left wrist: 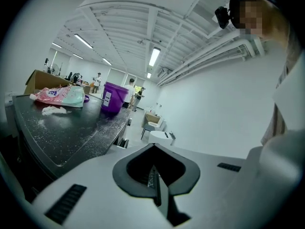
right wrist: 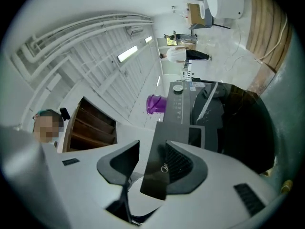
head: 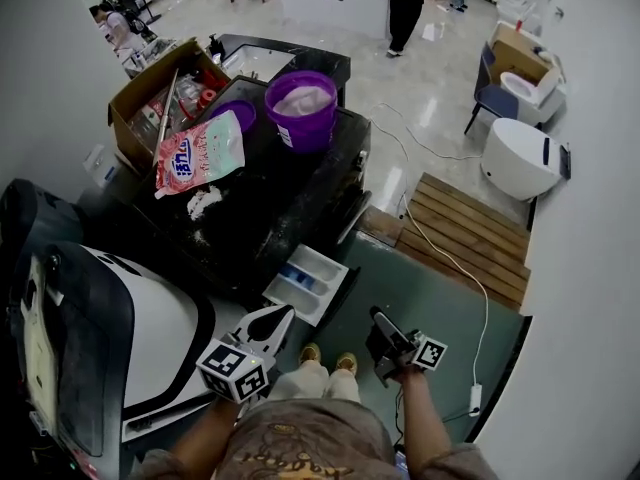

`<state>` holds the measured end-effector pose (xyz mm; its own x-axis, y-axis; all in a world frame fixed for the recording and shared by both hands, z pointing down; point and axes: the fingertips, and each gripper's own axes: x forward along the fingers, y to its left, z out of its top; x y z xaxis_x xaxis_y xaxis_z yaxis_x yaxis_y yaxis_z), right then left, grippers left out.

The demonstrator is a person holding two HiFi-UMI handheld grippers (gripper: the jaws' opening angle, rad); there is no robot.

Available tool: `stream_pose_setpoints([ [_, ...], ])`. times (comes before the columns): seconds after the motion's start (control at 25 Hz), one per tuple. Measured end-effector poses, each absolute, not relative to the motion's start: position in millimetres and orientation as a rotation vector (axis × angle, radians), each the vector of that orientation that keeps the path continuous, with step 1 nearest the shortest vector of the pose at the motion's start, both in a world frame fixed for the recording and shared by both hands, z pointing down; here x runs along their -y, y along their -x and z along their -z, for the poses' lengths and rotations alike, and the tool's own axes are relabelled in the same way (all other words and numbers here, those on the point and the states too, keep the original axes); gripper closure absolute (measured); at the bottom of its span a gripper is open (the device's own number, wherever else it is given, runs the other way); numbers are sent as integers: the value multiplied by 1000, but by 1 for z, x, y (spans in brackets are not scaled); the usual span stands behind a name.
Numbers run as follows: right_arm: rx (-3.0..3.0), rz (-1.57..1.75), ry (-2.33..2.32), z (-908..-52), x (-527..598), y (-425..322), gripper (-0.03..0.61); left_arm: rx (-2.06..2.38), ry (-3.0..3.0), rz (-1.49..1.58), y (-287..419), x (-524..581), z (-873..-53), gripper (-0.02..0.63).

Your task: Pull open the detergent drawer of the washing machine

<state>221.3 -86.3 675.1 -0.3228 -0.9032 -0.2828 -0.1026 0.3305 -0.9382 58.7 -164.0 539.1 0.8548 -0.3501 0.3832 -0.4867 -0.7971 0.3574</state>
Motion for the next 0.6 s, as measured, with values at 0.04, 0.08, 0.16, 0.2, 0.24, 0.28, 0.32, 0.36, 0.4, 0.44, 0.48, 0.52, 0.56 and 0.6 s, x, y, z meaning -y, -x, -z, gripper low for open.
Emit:
stream_pose_setpoints([
  [0.04, -1694, 1080, 925, -666, 83, -224, 422, 601, -2581, -412, -62, 164, -538, 592],
  [0.08, -1703, 1060, 938, -657, 80, -228, 422, 584, -2583, -411, -65, 164, -538, 592],
  [0.16, -1715, 1018, 968, -640, 72, -236, 422, 548, -2595, -420, -70, 163, -540, 592],
  [0.2, -1721, 999, 986, -631, 68, -240, 422, 532, -2601, -420, -74, 163, -540, 592],
  [0.24, -1727, 980, 1004, -624, 64, -243, 422, 515, -2607, -416, -77, 162, -538, 592],
  [0.28, -1736, 963, 1024, -616, 60, -246, 422, 495, -2615, -408, -82, 162, -535, 592],
  [0.32, -1745, 949, 1044, -609, 56, -248, 422, 471, -2623, -397, -87, 161, -530, 592],
  [0.36, -1752, 938, 1066, -602, 52, -250, 422, 449, -2629, -387, -91, 159, -527, 592],
  [0.4, -1755, 928, 1089, -596, 47, -251, 422, 430, -2632, -377, -95, 158, -524, 592],
  [0.44, -1761, 915, 1115, -589, 44, -253, 420, 416, -2632, -365, -99, 157, -521, 592],
  [0.48, -1774, 894, 1143, -580, 41, -255, 420, 403, -2631, -351, -102, 156, -519, 592],
  [0.52, -1785, 873, 1172, -571, 39, -256, 420, 390, -2634, -340, -105, 154, -516, 592],
  [0.56, -1782, 862, 1203, -565, 35, -259, 420, 374, -2641, -334, -108, 153, -513, 592],
  [0.6, -1770, 862, 1238, -563, 30, -263, 420, 360, -2648, -331, -111, 151, -512, 592],
])
